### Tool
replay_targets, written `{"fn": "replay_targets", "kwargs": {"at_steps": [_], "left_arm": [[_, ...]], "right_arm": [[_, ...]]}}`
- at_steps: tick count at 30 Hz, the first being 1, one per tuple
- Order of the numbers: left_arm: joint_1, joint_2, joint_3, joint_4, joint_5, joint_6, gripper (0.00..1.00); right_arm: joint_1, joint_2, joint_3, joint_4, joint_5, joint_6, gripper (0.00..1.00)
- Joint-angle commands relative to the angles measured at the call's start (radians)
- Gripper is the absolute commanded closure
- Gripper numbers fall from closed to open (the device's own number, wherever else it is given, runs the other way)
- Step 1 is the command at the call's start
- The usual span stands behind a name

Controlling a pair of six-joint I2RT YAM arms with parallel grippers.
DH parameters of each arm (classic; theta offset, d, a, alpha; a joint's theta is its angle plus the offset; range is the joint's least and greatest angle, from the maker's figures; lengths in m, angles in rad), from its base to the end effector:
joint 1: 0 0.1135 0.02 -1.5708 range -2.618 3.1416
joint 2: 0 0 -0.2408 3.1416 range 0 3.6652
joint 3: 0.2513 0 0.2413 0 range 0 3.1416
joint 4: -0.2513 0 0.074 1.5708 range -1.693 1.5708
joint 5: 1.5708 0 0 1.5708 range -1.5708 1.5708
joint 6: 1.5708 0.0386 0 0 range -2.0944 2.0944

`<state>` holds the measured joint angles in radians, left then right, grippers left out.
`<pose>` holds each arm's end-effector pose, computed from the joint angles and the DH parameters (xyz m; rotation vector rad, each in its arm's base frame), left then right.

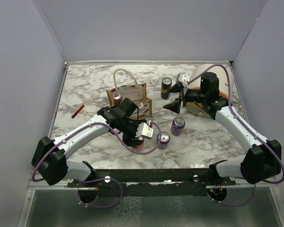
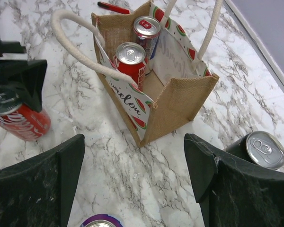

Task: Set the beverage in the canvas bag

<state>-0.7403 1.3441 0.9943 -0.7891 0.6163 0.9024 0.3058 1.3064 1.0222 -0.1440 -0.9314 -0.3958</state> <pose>0.1696 -0.1852 0.2286 1.9990 1.6157 -0.7679 0.2639 0.1158 0.2977 -1.1763 1.5055 0.8602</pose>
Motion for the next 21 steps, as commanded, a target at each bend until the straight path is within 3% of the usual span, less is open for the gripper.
{"fn": "replay_targets", "kwargs": {"at_steps": [1,3,9,15,21], "left_arm": [[-0.004,-0.127,0.084,-0.165,-0.015,0.032,1.0],[0.02,-0.186,0.092,-0.204,-0.042,0.023,1.0],[0.258,-0.327,0.118,-0.303,-0.01,0.024,1.0],[0.429,-0.442,0.133,-0.346,-0.069,-0.046,1.0],[0.569,-0.434,0.221,-0.269,-0.091,-0.18,1.0]], "right_arm": [[0.031,0.042,0.032,-0.007,-0.003,-0.072,0.17],[0.059,0.068,0.062,-0.042,-0.008,-0.09,0.18],[0.162,0.17,0.165,-0.086,-0.013,-0.107,0.22],[0.27,0.275,0.294,-0.142,-0.011,-0.113,0.26],[0.345,0.33,0.33,-0.186,-0.048,-0.115,0.42]]}}
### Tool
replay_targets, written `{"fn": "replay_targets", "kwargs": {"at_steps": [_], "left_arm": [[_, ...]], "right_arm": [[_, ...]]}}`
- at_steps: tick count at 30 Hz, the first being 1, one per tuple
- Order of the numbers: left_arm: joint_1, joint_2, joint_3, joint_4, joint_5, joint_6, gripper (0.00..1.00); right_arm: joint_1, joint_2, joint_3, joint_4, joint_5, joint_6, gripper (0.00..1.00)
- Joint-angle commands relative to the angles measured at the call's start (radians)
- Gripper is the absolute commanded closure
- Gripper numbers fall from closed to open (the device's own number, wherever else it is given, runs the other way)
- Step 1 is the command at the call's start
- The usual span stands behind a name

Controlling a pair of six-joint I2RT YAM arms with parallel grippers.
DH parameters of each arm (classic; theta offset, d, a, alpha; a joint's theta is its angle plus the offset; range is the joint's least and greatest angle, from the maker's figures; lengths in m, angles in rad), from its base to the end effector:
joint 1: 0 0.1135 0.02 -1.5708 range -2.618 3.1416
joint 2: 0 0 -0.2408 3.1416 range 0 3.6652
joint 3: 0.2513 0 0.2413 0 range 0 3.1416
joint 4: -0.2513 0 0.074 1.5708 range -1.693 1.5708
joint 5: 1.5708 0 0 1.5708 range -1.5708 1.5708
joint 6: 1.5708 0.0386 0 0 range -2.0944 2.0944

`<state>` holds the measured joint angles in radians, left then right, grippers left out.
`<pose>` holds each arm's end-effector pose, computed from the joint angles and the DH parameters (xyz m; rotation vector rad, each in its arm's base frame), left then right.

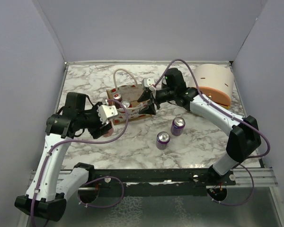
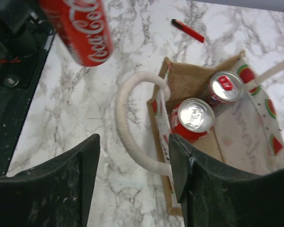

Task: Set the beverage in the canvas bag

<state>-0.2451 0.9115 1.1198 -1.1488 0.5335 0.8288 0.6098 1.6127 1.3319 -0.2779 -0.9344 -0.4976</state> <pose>0.1427 -0.0559 0.3242 1.3914 1.9252 -0.3973 0.2720 0.2279 0.2956 -1.5016 1.3836 1.0515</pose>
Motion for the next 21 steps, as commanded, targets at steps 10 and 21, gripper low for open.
{"fn": "replay_targets", "kwargs": {"at_steps": [10,21], "left_arm": [[0.132,0.179,0.335,0.311,-0.088,-0.341,1.0],[0.118,0.412,0.402,0.561,0.115,-0.511,1.0]], "right_arm": [[0.065,-0.027,-0.113,0.0,-0.049,-0.003,0.7],[0.065,-0.025,-0.174,0.071,-0.051,0.04,0.72]]}}
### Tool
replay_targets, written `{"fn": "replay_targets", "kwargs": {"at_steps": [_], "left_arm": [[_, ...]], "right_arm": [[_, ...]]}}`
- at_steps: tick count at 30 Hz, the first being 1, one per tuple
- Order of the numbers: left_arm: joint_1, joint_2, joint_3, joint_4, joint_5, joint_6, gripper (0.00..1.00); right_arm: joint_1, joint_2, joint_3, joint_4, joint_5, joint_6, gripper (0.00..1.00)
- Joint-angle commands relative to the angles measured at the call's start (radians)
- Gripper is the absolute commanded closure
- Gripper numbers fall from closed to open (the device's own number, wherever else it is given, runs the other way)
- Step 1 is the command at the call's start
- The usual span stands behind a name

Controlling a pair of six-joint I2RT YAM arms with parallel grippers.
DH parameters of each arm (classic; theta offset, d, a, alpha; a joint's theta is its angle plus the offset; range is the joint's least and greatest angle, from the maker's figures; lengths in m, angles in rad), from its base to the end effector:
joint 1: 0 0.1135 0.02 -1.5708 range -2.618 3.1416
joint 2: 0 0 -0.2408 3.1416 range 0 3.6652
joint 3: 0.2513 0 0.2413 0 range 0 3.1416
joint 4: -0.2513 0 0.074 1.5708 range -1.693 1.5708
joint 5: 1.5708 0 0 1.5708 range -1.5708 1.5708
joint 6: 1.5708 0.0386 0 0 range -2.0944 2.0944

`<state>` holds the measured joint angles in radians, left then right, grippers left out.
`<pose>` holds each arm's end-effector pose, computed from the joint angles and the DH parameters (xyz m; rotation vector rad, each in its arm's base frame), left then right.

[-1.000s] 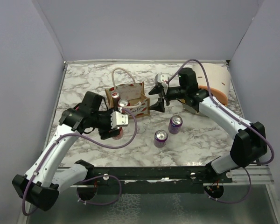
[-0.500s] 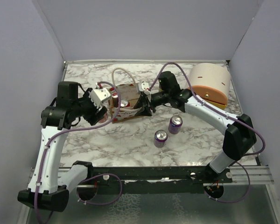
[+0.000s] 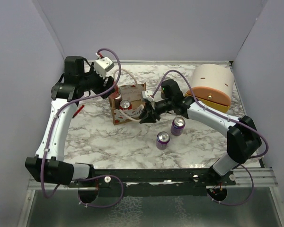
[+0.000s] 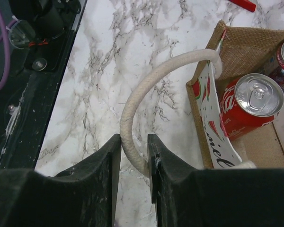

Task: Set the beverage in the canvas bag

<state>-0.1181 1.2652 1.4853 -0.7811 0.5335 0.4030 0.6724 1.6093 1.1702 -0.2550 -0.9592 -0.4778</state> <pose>0.2493 -0.0493 0.3957 0.8259 1.8979 -0.3930 0.2465 0.2366 0.2476 -1.5694 1.4814 1.1808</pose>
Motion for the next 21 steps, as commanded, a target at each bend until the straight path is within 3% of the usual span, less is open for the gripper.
{"fn": "replay_targets", "kwargs": {"at_steps": [1,14,21], "left_arm": [[-0.015,0.078,0.036,0.211,0.124,-0.096,1.0],[-0.209,0.25,0.017,0.364,0.053,-0.024,1.0],[-0.22,0.352,0.033,0.358,-0.017,0.019,1.0]], "right_arm": [[0.003,-0.022,-0.018,0.054,-0.025,0.022,0.72],[0.003,-0.018,-0.048,0.068,-0.025,0.023,0.75],[0.002,-0.036,-0.069,0.079,-0.021,0.018,0.76]]}}
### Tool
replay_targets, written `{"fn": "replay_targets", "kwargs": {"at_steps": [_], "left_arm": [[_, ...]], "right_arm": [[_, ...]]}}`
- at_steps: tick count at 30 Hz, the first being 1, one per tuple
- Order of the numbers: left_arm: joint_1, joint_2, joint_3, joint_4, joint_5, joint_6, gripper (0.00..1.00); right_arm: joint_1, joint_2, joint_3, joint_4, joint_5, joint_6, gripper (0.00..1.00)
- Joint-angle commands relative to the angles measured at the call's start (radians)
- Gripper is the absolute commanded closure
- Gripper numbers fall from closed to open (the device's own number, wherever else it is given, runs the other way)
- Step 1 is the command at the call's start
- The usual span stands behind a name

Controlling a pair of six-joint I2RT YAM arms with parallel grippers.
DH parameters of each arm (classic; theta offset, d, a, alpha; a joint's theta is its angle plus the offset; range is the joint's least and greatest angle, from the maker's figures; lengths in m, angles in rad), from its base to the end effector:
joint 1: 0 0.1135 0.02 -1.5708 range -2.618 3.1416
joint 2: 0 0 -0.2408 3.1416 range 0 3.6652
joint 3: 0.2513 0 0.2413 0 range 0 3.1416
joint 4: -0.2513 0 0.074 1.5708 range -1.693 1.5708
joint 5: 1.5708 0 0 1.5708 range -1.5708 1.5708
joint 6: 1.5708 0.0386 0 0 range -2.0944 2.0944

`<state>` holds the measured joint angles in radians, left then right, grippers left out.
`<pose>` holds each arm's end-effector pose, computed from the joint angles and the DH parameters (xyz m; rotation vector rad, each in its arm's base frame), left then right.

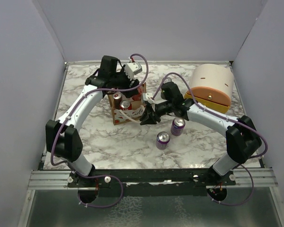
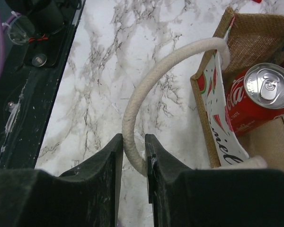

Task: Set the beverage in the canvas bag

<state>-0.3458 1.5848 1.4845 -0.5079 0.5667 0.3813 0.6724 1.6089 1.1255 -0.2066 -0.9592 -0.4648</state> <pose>0.3217 -0.1379 0.3297 1.0479 1.8539 -0.5935 0.2449 0.2354 0.2374 -1.5615 1.4896 1.1866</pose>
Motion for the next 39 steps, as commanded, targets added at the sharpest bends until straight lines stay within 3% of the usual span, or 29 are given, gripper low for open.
{"fn": "replay_targets", "kwargs": {"at_steps": [1,15,24,39], "left_arm": [[0.008,0.044,0.034,0.085,-0.059,0.047,1.0],[-0.008,0.139,-0.043,0.11,-0.17,0.133,1.0],[-0.014,0.182,-0.058,0.035,-0.253,0.232,1.0],[-0.014,0.213,-0.117,0.037,-0.252,0.261,1.0]], "right_arm": [[0.002,-0.039,-0.03,0.033,-0.022,0.006,0.76],[0.002,-0.051,-0.072,0.072,-0.037,0.019,0.77],[0.003,-0.045,-0.067,0.067,-0.033,0.021,0.77],[0.001,-0.027,-0.052,0.049,-0.035,0.015,0.77]]}}
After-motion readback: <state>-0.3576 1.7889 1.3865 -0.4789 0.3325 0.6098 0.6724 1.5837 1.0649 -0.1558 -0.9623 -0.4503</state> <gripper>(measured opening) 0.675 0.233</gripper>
